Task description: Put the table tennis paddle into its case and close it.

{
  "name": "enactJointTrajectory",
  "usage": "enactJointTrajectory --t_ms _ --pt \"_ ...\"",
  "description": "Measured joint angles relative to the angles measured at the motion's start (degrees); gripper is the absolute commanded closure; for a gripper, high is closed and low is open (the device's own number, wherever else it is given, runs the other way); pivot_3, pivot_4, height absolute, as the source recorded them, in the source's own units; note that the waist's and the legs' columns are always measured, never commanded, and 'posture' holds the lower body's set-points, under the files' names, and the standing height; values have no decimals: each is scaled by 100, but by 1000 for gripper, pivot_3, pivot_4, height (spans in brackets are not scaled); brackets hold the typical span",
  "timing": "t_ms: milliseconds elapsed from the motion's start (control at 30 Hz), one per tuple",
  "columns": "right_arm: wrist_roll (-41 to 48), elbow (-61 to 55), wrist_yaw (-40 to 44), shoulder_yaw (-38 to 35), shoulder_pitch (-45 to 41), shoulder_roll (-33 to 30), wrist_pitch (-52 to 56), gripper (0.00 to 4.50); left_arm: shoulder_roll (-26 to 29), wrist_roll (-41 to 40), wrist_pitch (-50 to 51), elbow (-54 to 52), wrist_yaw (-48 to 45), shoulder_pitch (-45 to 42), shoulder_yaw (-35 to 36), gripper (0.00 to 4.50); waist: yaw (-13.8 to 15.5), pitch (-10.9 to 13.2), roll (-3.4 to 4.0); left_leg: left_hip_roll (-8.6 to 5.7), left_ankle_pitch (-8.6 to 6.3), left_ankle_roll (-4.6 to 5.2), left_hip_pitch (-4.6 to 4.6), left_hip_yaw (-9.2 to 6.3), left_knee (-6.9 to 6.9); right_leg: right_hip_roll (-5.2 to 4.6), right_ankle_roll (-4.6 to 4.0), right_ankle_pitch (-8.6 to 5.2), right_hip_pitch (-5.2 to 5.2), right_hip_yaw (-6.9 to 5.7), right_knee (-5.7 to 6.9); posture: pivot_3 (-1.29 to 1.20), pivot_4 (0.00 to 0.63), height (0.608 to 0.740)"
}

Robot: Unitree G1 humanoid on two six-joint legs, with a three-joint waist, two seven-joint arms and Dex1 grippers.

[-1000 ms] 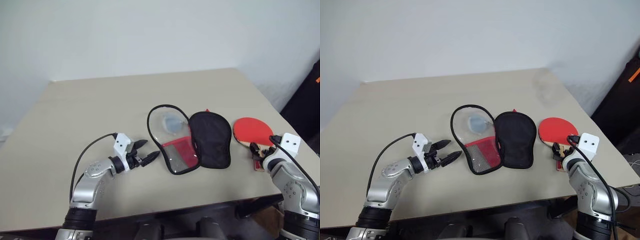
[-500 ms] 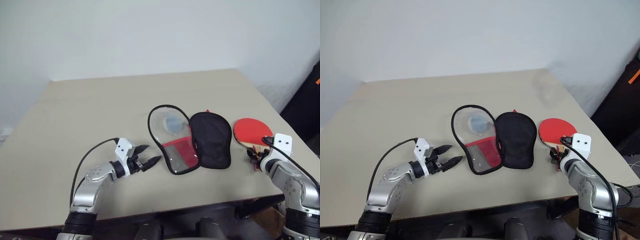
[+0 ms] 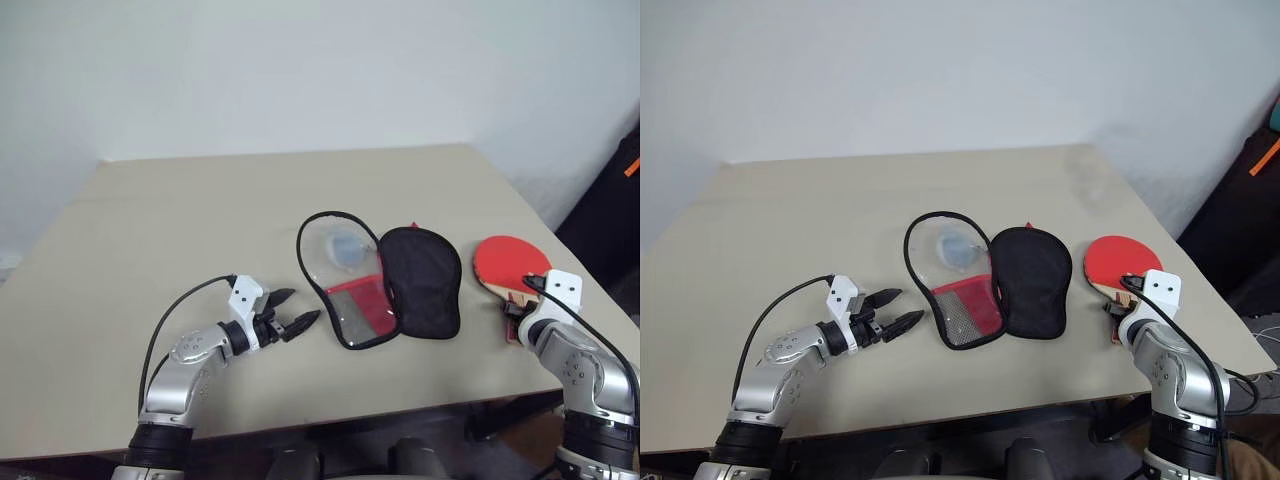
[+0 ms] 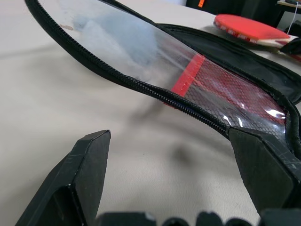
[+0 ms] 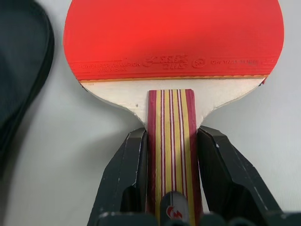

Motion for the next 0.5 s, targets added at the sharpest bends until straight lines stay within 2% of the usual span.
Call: enactJointTrajectory --t_ms 133,300,500 --pt "152 -450 -1 72 -201 198 84 3257 5 0 18 0 -10 -32 -2 272 -38 26 74 -1 1 0 -8 0 -7 0 1 1 -10 2 1 0 0 740" --pt "173 -1000 -67 625 -489 516 295 3257 20 0 54 0 -54 -43 -3 272 -104 26 80 0 1 0 -7 -3 -13 0 1 1 -10 1 1 0 0 740" --pt "91 -1027 -278 1429 -570 1114 612 3257 46 0 103 -6 -67 -44 -2 272 -116 29 85 -3 1 0 -11 -5 -12 -1 1 1 -13 1 1 0 0 740"
